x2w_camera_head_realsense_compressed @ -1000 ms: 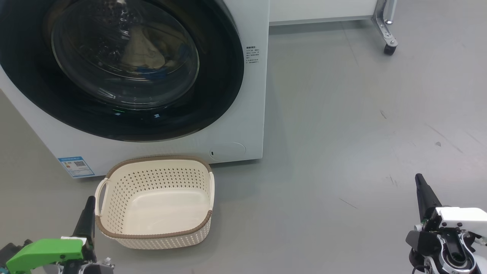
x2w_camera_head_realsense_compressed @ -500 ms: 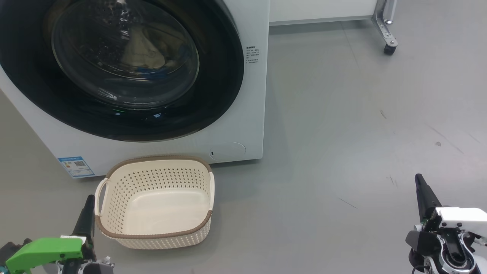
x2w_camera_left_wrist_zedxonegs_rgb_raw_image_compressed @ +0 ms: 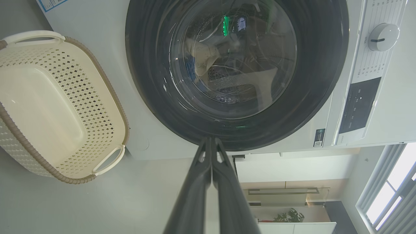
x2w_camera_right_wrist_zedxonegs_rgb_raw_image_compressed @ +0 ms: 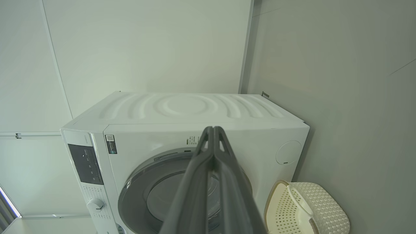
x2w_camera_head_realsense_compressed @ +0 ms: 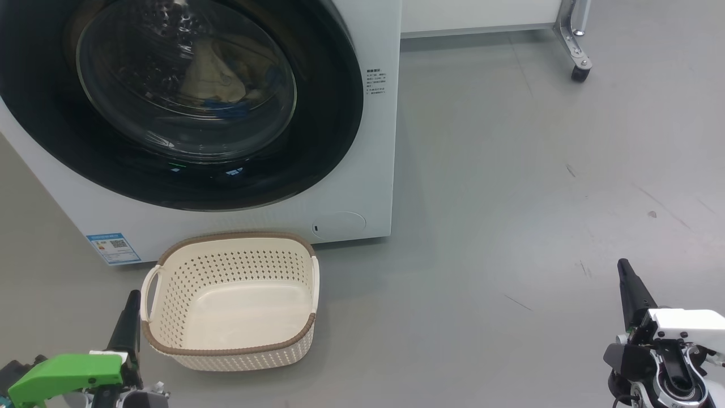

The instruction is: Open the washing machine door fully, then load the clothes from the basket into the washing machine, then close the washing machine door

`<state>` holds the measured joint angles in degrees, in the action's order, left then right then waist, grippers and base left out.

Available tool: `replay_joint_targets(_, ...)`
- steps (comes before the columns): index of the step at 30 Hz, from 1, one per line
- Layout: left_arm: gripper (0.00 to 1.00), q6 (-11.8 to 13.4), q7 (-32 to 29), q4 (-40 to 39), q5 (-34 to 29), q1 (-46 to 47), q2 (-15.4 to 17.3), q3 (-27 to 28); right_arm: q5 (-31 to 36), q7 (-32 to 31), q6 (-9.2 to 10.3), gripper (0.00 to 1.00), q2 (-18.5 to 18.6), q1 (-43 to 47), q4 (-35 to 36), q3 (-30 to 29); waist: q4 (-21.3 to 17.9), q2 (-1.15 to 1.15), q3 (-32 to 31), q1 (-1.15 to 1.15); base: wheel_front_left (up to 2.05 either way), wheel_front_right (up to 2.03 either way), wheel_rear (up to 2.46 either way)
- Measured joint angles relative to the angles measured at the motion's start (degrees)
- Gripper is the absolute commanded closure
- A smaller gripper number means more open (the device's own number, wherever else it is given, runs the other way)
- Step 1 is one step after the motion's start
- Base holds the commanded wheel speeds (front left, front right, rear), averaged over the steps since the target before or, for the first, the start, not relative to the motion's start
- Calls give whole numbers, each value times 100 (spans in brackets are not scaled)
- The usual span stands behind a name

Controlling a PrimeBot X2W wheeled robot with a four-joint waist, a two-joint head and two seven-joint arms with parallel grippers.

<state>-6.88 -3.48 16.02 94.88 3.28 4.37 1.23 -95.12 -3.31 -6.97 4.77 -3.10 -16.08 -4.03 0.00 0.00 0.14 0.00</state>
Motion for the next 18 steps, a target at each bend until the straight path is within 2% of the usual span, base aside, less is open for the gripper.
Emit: replay_joint_targets(18,100,0,-7,-4,0,1,-1,13,0,-18,0,100,-16,-1,1,-19,0,0,1,0,0,0,0)
